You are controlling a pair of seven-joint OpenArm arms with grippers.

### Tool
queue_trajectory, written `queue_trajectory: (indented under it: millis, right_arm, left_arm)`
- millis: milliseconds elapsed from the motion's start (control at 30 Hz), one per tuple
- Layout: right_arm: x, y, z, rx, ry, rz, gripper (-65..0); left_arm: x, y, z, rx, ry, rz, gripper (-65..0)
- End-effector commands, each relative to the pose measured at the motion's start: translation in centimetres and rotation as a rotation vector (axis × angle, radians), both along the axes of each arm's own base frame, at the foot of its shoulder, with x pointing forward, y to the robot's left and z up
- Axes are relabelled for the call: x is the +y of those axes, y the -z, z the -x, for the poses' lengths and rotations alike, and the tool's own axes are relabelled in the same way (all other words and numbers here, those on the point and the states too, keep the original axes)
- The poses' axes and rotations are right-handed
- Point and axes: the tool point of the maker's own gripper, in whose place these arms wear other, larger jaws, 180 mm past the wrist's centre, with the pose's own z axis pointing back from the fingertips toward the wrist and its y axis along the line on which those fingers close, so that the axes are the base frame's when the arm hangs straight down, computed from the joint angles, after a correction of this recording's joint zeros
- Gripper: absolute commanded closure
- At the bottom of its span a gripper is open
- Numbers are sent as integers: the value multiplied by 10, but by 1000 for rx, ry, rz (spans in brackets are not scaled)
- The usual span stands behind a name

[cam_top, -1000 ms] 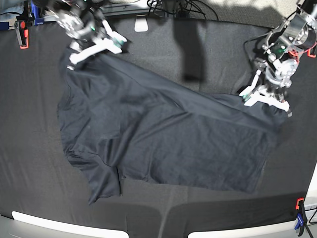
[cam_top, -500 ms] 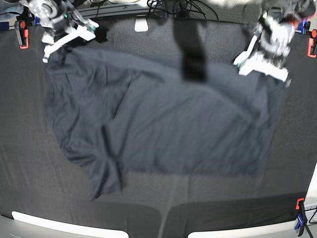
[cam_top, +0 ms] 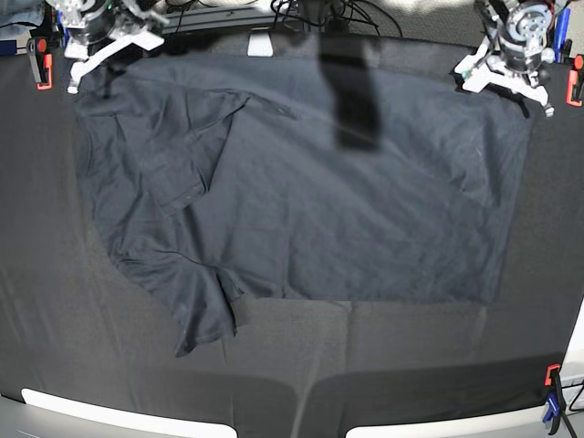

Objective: Layout the t-shirt on the table in an organized manner, then fold the t-shirt properly

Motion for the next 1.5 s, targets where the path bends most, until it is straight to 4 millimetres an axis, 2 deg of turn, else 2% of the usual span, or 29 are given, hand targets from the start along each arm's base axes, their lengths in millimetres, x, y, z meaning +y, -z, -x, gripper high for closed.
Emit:
queue_trajectory:
  millis: [0,33,100,167,233,367,467,600,667,900,1067,1267,1467]
  right_arm:
    - [-7,-7,-4,-22,10,32,0]
    - [-9,-7,-3,-21,16,43,0]
    - [-12,-8,-3,-21,27,61,-99]
    - [-12,-9,-3,-26,32,57,-194]
    - [-10,-9,-5,-42,41,38,-230]
    - [0,-9,-3,-38,25,-6,-229]
    - [27,-13,1,-36,-11,-111,-229]
    - [61,-39,-24,-195,-39,-250,-229]
    - [75,-46,-37,-252,-36,-320,-229]
    - [100,-25,-64,-167,-33,-447,-229]
    - [100,-6,-87,-106,-42,-456,-229]
    - [85,6,-113,-112,-34,-427,-229]
    - [91,5,-119,-126,-57,-462,-229]
  left_arm:
    - [5,-9,-7,-43,-3,-14,0]
    - [5,-11,-8,-59,-13,-8,0]
    - [7,-15,-11,-102,-44,5,0]
    - [10,-17,-11,-119,-69,2,-115]
    - [13,-17,-10,-114,-82,-9,-210]
    - [15,-18,-9,-112,-91,-17,-224]
    - [14,-17,-9,-112,-93,-15,-224]
    - [15,-20,-10,-137,-112,-5,-224]
    - [14,-21,-11,-148,-121,2,-224]
    - [7,-17,-9,-148,-132,26,-224]
    - [7,-17,-10,-148,-130,28,-224]
    - [4,-16,-9,-148,-135,36,-224]
    - [0,-15,-8,-148,-143,49,-224]
